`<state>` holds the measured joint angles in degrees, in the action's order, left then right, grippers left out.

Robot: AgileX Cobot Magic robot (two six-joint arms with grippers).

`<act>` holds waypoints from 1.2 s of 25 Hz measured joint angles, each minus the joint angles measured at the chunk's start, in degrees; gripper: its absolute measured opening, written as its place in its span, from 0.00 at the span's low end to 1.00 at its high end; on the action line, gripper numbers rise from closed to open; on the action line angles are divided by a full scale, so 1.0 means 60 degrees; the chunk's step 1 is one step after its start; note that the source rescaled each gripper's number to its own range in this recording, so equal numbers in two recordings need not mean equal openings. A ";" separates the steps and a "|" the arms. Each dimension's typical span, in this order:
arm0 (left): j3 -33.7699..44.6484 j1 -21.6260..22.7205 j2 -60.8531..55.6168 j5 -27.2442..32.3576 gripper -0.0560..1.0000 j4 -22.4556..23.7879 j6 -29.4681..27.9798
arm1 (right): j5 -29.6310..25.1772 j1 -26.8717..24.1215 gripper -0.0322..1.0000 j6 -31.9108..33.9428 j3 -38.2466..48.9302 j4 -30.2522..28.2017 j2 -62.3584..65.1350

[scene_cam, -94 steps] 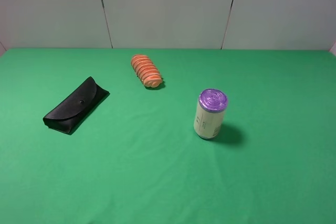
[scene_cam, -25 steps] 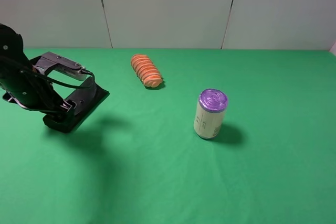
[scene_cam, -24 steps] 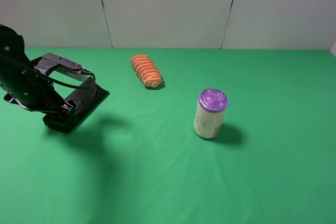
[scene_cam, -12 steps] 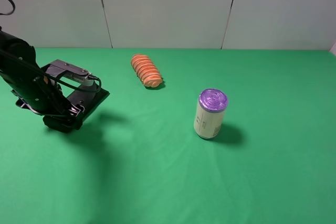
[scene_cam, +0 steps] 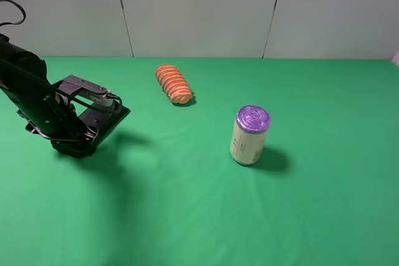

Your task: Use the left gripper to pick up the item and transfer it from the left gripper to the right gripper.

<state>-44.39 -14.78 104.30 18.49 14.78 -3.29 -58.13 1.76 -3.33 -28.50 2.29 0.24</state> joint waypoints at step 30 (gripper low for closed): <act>0.0000 0.0000 -0.1603 0.0507 0.08 0.0022 0.0046 | 0.0000 0.0000 1.00 0.0000 0.0000 0.0000 0.0000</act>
<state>-44.39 -14.78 94.68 21.53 14.91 -3.01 -58.13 1.76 -3.33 -28.50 2.29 0.24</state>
